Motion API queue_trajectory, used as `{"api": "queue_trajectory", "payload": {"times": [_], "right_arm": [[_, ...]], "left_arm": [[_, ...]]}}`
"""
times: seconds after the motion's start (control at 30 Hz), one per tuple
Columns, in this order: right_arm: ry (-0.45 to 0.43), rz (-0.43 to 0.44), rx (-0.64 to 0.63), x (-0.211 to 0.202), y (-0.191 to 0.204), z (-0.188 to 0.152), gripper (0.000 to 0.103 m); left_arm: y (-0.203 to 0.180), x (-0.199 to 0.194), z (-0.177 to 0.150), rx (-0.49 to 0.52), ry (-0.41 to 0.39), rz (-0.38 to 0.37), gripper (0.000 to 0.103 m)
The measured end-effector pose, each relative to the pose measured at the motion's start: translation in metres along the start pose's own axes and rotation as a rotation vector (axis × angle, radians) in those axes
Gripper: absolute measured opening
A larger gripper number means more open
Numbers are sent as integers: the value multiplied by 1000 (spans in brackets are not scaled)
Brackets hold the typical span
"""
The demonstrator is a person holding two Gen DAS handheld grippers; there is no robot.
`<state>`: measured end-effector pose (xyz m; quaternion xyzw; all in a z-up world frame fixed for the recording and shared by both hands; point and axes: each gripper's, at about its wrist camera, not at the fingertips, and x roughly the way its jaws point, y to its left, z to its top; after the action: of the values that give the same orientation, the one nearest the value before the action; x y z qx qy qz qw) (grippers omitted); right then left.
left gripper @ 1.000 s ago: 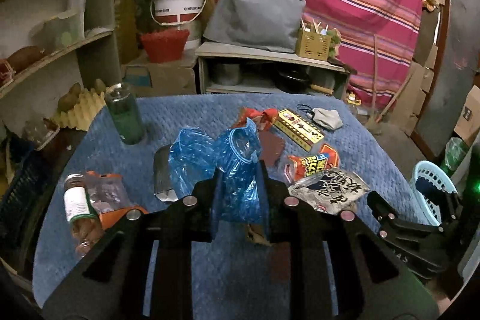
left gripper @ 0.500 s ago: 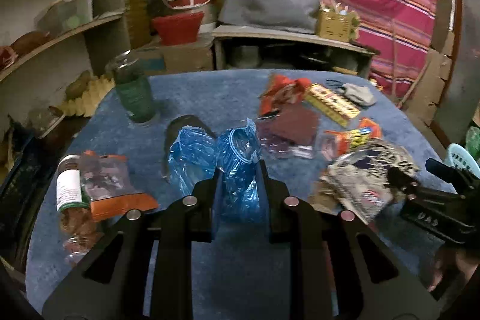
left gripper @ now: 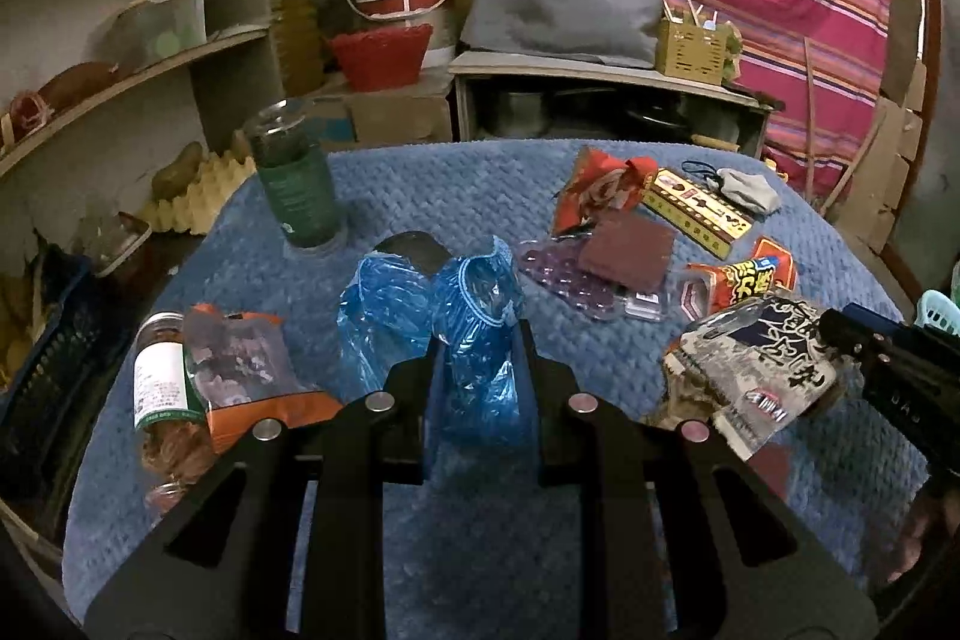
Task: Collect trash
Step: 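Lift the blue bag and the snack bag off the table with both grippers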
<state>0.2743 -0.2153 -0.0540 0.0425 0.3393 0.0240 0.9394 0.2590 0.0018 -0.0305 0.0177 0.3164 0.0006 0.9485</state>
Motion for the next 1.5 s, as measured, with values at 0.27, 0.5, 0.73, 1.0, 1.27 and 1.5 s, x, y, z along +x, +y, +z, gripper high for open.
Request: {"api": "queue_trajectory", "payload": {"times": [0.27, 0.5, 0.73, 1.0, 1.27, 1.5], "right_arm": [[-21, -32, -18, -9, -1, -7, 19], [-4, -53, 29, -4, -16, -13, 74], [54, 50, 84, 14, -18, -17, 41], [-8, 53, 72, 3, -18, -13, 21], [-109, 116, 40, -29, -12, -8, 14], [-171, 160, 69, -72, -29, -2, 13]], "left_arm": [[3, -3, -2, -32, -1, 0, 20], [1, -2, -4, -23, 7, 7, 21], [0, 1, -5, -22, 20, -3, 21], [-1, 2, -6, -16, 19, -7, 21], [-1, -6, -1, -27, -5, -14, 20], [-8, -46, 17, -37, -72, -21, 20]]}}
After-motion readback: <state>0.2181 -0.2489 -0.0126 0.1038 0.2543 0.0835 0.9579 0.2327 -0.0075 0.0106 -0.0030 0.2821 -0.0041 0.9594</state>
